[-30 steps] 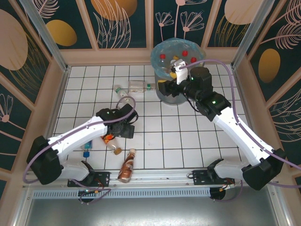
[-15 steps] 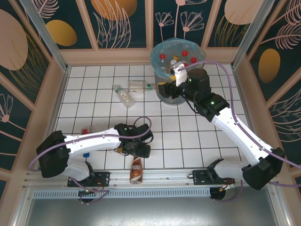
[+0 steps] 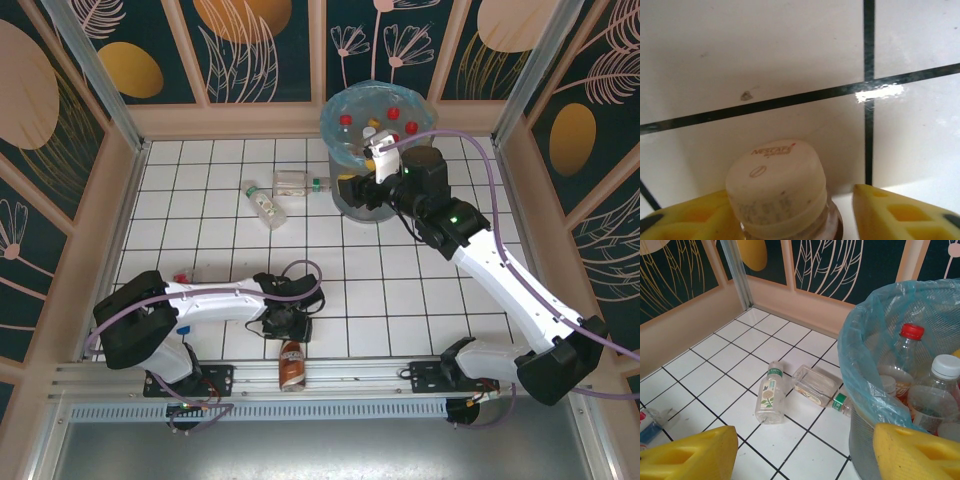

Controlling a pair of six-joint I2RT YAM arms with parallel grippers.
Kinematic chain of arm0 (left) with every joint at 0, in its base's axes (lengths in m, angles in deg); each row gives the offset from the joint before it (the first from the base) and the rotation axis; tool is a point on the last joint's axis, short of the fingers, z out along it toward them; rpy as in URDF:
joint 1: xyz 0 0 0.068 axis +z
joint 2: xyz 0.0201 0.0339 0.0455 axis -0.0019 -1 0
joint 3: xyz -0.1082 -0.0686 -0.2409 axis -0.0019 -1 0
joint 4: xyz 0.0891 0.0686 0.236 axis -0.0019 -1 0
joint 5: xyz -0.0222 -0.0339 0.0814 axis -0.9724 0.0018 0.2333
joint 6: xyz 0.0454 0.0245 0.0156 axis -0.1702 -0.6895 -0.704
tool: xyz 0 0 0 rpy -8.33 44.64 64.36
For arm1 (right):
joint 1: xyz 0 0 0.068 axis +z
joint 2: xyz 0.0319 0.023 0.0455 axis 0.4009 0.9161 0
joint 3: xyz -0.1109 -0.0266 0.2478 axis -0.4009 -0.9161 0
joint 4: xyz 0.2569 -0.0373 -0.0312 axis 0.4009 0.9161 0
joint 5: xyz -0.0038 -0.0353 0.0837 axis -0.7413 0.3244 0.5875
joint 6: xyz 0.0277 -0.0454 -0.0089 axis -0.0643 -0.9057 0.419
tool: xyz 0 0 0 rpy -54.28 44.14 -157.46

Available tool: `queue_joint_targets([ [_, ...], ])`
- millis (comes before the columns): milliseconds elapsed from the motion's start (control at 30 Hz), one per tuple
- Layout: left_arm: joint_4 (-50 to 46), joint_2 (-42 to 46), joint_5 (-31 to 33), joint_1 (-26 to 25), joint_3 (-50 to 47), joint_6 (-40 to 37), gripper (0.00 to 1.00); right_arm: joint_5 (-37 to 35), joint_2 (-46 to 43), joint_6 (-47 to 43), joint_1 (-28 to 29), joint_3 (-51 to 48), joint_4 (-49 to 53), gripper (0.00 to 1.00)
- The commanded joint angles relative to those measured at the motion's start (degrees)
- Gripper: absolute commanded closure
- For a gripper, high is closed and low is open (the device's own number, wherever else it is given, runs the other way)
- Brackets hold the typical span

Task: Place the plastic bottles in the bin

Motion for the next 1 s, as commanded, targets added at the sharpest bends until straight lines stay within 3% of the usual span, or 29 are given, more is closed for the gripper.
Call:
queue_joint_targets([
  [0, 5.52, -2.28, -0.94, -0.34, -0.28, 0.79, 0.50, -0.98, -1.50, -0.67, 0.42, 1.01, 0.77, 0.28],
  [200, 3.21, -1.28, 0.43, -0.31, 2.77, 0.46, 0.67, -1.03, -1.73, -0.78, 0.42, 1.28, 0.84, 0.28],
  [367, -1.72, 0.40, 3.33, -0.29, 8.04, -0.60, 0.71, -0.77, -1.86, -0.59, 0.39, 1.92, 1.20, 0.28],
  [633, -16.54, 1.48, 18.53, 0.71, 31.03, -9.07, 0.75, -3.57, -2.69, -0.20, 0.38, 6.25, 1.78, 0.28],
  [733, -20.31, -0.27, 24.87, 1.74, 43.31, -14.97, 0.80, -6.21, -2.03, 0.58, 0.08, 11.01, 3.39, 0.28],
  [800, -18.83, -0.92, 29.50, 1.72, 49.87, -22.04, 0.83, -3.64, -1.42, 1.08, -0.75, 14.42, 4.73, 0.28],
  [833, -17.14, -0.76, 31.78, 1.75, 51.53, -25.65, 0.86, -1.37, -1.03, 1.46, -1.41, 16.19, 5.42, 0.29],
  [867, -14.67, -0.34, 35.03, 1.72, 52.64, -30.11, 0.96, 2.24, -0.54, 2.18, -2.43, 18.12, 6.32, 0.29],
  [900, -10.47, 0.26, 37.80, 1.81, 52.76, -34.37, 1.00, 5.64, -0.08, 2.87, -2.85, 19.78, 7.05, 0.30],
  [967, -0.34, 2.53, 43.96, 1.71, 50.43, -43.96, 1.00, 13.90, 1.39, 4.44, -5.31, 23.46, 9.02, 0.32],
])
